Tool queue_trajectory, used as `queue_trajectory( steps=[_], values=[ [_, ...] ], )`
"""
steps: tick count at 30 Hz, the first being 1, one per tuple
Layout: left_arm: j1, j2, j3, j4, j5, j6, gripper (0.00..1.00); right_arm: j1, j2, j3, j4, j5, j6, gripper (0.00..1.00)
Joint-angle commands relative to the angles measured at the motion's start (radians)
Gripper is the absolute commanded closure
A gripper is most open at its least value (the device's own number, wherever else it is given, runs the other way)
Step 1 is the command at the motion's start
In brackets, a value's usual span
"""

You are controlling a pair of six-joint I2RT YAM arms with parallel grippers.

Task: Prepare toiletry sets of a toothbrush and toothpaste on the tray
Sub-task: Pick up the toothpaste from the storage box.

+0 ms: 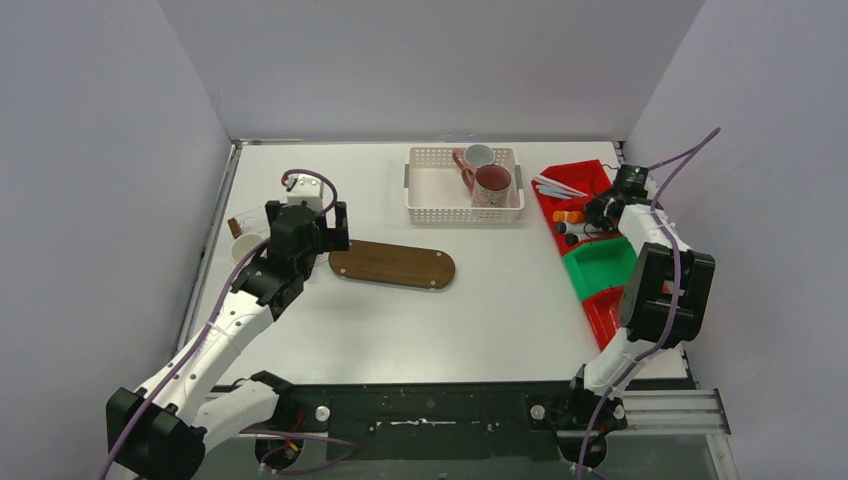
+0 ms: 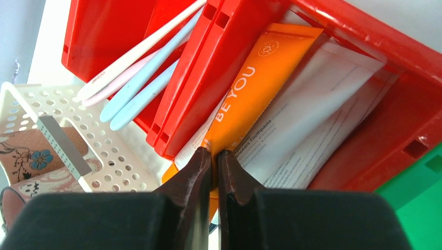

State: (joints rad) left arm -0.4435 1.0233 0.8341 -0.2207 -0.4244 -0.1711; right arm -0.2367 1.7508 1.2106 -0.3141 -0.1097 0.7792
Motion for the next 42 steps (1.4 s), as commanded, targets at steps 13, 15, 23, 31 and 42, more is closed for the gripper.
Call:
queue_trajectory(
  steps=[13, 15, 23, 31, 42],
  values=[
    [0.017, -0.001, 0.036, 0.047, 0.121, -0.05, 0.03, -0.001, -0.351, -0.316, 0.372, -0.16, -0.11, 1.0],
    [0.02, 0.005, 0.046, 0.047, 0.154, -0.071, 0.03, 0.004, -0.401, -0.345, 0.411, -0.168, -0.137, 1.0],
    [0.038, 0.027, 0.122, 0.029, 0.289, -0.125, 0.03, 0.124, -0.589, -0.507, 0.672, -0.244, -0.285, 1.0],
    [0.062, 0.038, 0.187, 0.031, 0.408, -0.164, 0.03, 0.229, -0.641, -0.656, 1.067, -0.45, -0.281, 1.0],
    [0.118, 0.087, 0.249, 0.09, 0.65, -0.263, 0.03, 0.421, -0.536, -0.685, 1.475, -0.682, -0.263, 1.0]
  ],
)
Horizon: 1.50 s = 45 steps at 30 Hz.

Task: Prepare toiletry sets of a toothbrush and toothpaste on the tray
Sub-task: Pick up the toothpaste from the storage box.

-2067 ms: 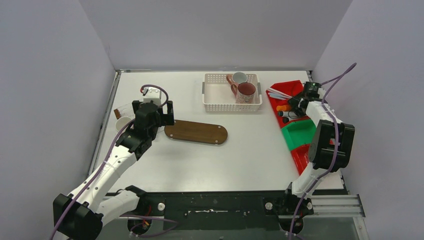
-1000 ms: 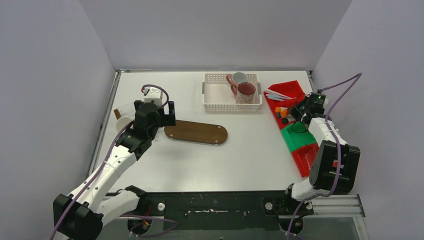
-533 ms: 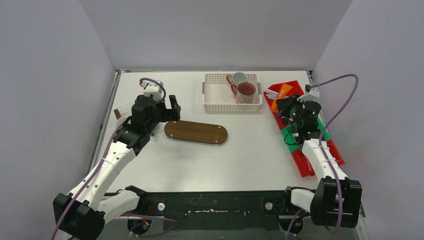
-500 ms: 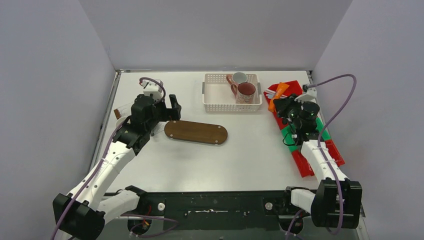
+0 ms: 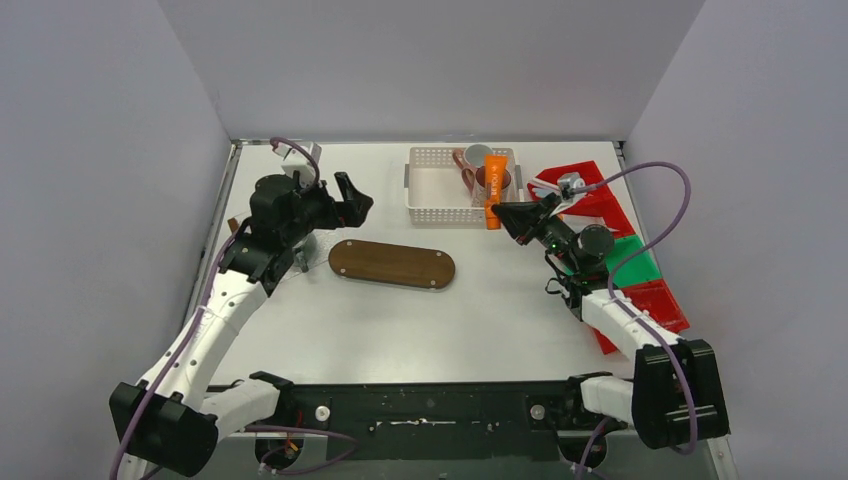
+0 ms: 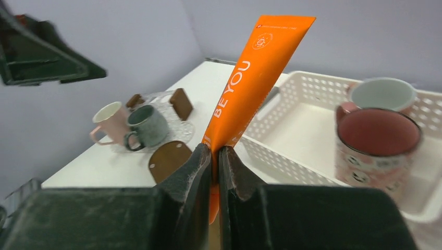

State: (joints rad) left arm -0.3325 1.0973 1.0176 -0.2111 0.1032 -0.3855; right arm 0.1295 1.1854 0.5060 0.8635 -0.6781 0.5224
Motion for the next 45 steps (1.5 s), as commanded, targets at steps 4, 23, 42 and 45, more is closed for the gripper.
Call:
queue_trajectory(
  steps=[4, 23, 42, 45],
  values=[
    [0.008, 0.026, 0.076, 0.126, 0.21, -0.101, 0.03, 0.132, 0.08, 0.046, 0.355, -0.174, -0.015, 1.0],
    [-0.029, 0.127, 0.075, 0.405, 0.491, -0.398, 0.05, 0.316, 0.235, 0.166, 0.476, -0.316, -0.017, 1.0],
    [-0.068, 0.196, 0.064, 0.472, 0.549, -0.457, 0.54, 0.35, 0.278, 0.184, 0.528, -0.338, -0.008, 1.0],
    [-0.069, 0.199, 0.064, 0.461, 0.551, -0.45, 0.61, 0.351, 0.278, 0.185, 0.526, -0.336, -0.014, 1.0]
  ],
)
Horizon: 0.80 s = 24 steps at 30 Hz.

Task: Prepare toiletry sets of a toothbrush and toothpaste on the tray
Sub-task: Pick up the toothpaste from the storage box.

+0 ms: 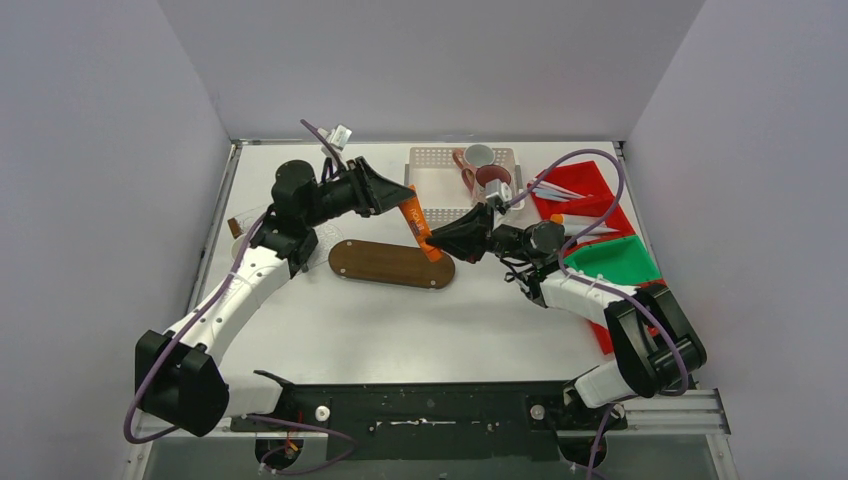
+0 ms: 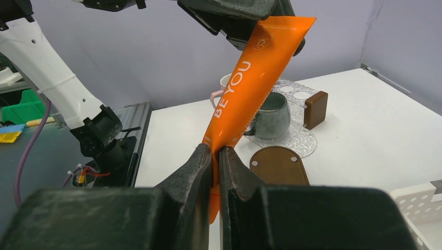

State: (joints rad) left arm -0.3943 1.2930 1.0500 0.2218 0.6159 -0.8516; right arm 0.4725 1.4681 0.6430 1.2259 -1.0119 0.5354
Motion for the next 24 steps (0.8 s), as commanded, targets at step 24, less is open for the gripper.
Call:
queue_trajectory(
  steps=[24],
  values=[
    [-0.012, -0.099, 0.015, 0.091, -0.083, 0.032, 1.0, 0.006, -0.036, -0.042, 0.085, 0.103, -0.112, 0.74]
  ],
)
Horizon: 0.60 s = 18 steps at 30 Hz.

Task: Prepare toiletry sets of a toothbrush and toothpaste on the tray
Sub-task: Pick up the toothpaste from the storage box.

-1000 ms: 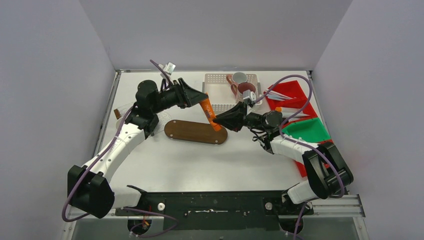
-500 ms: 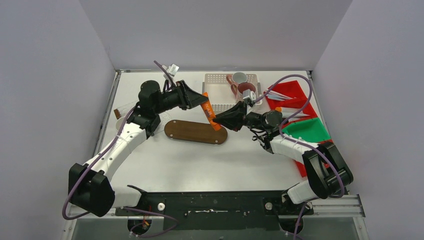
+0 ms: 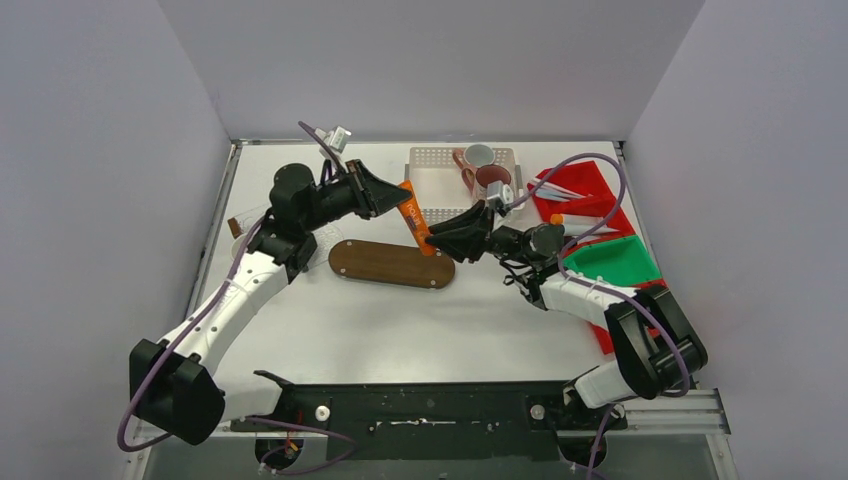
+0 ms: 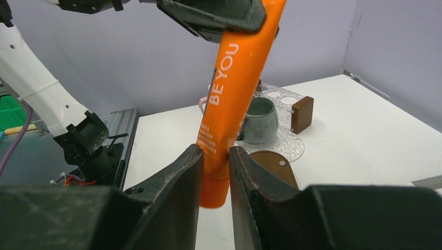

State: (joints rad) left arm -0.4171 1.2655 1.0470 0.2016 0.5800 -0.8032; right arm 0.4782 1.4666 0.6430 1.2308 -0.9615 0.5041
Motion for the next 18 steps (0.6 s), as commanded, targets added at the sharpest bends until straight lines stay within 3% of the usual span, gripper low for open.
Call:
queue_trajectory(
  steps=[1, 7, 18],
  values=[
    [0.015, -0.076, 0.019, 0.11, -0.052, -0.016, 1.0, -0.002, -0.042, -0.05, 0.065, 0.069, -0.093, 0.72],
    [0.058, -0.114, 0.032, 0.019, -0.118, 0.069, 1.0, -0.024, -0.131, -0.082, -0.025, 0.173, -0.146, 0.5],
    [0.157, -0.178, 0.096, -0.31, -0.483, 0.386, 1.0, -0.079, -0.416, -0.098, -0.42, 0.37, -0.343, 0.23]
  ],
)
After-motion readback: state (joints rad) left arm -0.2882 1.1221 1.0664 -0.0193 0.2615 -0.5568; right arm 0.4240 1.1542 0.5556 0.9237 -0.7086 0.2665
